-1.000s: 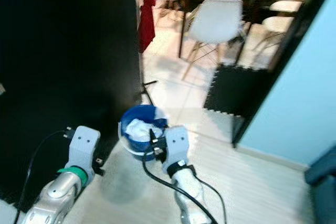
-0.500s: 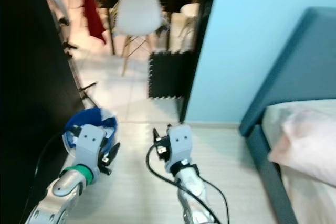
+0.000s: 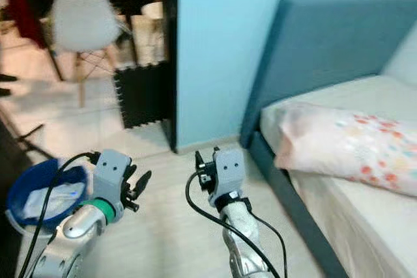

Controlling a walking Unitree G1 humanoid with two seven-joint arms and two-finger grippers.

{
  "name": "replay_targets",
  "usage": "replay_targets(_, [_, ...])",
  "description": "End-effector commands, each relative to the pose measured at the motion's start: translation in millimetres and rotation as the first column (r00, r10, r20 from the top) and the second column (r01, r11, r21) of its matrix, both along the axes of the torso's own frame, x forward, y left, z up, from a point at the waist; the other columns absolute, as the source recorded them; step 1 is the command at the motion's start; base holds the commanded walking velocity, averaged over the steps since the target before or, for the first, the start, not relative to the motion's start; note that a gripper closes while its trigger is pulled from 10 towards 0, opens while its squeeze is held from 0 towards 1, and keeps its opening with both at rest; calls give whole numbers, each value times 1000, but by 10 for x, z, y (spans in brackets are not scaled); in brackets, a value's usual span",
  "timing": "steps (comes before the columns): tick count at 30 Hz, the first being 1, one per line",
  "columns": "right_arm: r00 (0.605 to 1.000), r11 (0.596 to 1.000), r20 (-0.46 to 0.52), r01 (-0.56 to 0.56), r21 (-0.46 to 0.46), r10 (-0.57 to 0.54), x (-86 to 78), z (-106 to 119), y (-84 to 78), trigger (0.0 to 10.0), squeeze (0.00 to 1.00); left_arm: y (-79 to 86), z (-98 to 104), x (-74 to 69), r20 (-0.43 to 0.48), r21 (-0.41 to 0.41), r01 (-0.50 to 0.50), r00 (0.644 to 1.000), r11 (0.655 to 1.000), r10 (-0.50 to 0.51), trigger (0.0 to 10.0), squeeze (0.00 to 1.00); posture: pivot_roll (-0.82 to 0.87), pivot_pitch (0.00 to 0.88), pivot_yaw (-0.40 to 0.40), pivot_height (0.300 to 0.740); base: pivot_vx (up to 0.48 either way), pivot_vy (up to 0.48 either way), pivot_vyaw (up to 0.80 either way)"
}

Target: Clean up the room

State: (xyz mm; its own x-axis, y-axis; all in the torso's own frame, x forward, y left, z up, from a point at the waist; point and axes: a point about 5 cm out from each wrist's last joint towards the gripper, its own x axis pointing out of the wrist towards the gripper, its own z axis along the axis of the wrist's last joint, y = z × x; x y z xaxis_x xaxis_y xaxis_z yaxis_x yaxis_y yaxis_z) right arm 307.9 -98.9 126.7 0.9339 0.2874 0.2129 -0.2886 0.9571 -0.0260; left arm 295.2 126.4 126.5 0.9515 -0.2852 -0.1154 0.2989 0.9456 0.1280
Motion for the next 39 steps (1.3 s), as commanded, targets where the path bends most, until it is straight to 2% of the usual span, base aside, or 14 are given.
replay_targets(1, [1000, 1000, -20, 9, 14, -8, -9, -32, -20, 10000, 0, -2, -48, -21, -17, -9, 5, 1000, 1000, -5, 10000, 0, -68, 78, 62, 733, 0, 0, -800])
replay_targets(35, [1000, 1000, -18, 5, 21, -5, -6, -14, 10, 10000, 0, 43, -16, 27, 16, 9, -15, 1000, 1000, 15, 10000, 0, -66, 88, 69, 733, 0, 0, -800])
replay_targets(39, [1000, 1000, -9, -4, 13, 4, -12, -4, 30, 10000, 0, 51, -2, 42, 36, 19, -25, 999, 999, 25, 10000, 0, -67, 88, 68, 733, 480, 0, 0])
